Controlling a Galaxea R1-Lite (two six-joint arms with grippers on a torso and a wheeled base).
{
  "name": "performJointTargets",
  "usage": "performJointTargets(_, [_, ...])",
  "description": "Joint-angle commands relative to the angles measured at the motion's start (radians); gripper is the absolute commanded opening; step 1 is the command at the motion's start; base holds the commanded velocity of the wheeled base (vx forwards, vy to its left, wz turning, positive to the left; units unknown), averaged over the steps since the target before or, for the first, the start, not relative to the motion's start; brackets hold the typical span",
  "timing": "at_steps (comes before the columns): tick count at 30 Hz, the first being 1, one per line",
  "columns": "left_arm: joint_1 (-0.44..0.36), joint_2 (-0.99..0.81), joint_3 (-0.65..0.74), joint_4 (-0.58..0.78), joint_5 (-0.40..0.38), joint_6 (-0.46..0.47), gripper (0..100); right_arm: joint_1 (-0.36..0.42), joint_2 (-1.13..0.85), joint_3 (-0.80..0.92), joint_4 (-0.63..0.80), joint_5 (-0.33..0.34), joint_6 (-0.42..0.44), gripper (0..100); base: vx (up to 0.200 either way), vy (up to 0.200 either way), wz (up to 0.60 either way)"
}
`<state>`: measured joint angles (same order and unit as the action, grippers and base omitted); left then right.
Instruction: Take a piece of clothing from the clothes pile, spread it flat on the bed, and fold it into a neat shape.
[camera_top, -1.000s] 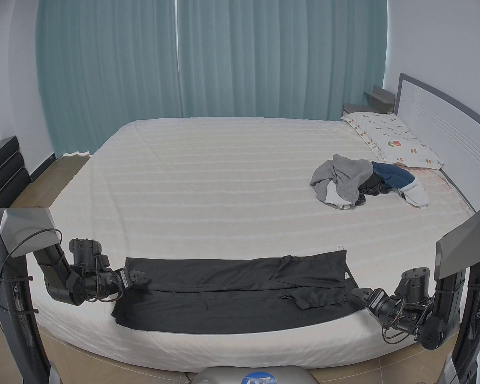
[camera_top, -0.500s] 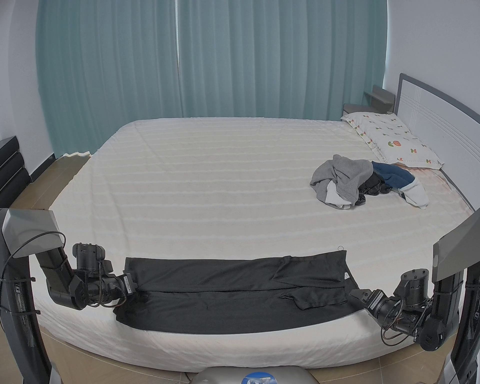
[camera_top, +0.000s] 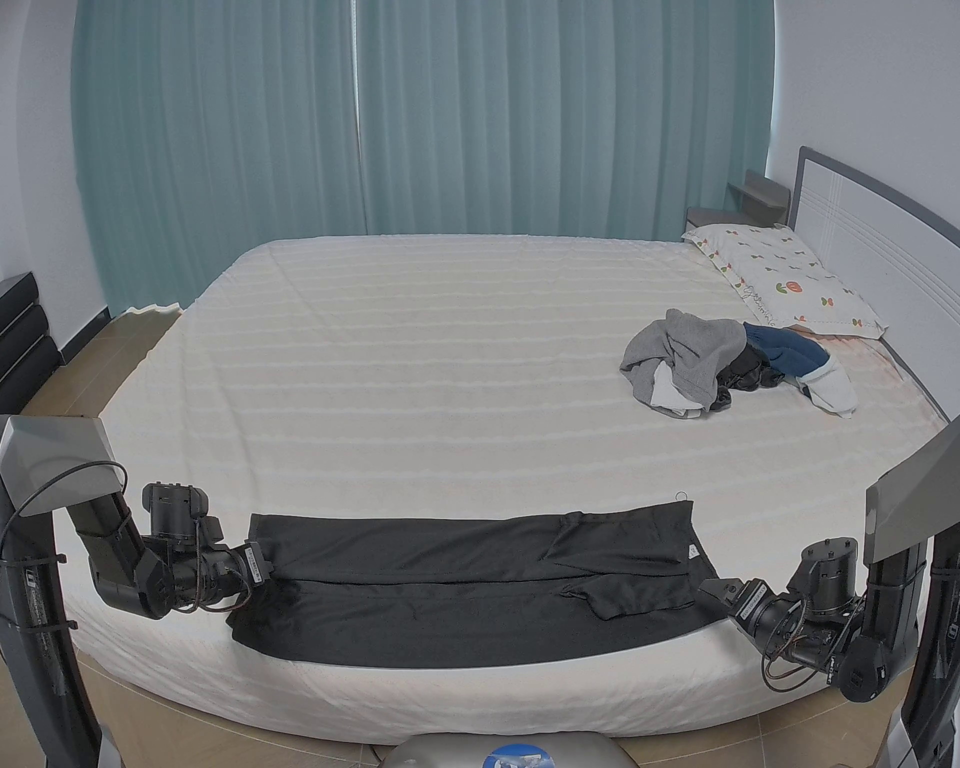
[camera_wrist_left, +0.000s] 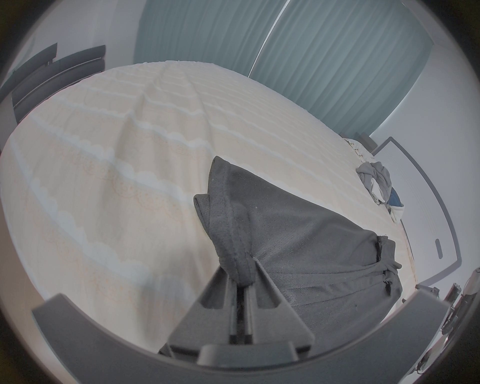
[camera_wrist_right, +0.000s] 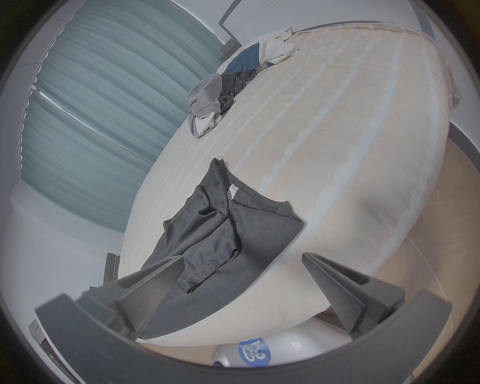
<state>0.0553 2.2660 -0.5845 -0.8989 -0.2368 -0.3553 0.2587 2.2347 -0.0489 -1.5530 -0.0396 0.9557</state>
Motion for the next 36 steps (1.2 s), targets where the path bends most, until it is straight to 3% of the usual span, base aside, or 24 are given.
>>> performJointTargets(1, [0.0,-0.005,-0.002,0.0,0.001,-0.007,0,-0.001,0.003,0.0,-0.002,0.0,0.0,100,-0.2,0.0,0.0])
performJointTargets(6, [0.0,-0.002,-0.006,0.0,-0.001,-0.01,0,-0.001,0.003,-0.002,-0.002,0.0,0.0,100,-0.2,0.0,0.0])
performJointTargets(21, [-0.055,-0.026,-0.067,0.0,0.011,-0.18,0,-0.003,0.003,-0.009,-0.002,0.0,0.0,100,0.0,0.0,0.0])
performJointTargets(36, [-0.161,-0.149,-0.086,0.041,0.148,-0.238,0,-0.007,-0.003,-0.005,-0.013,0.0,0.0,100,0.0,-0.2,0.0])
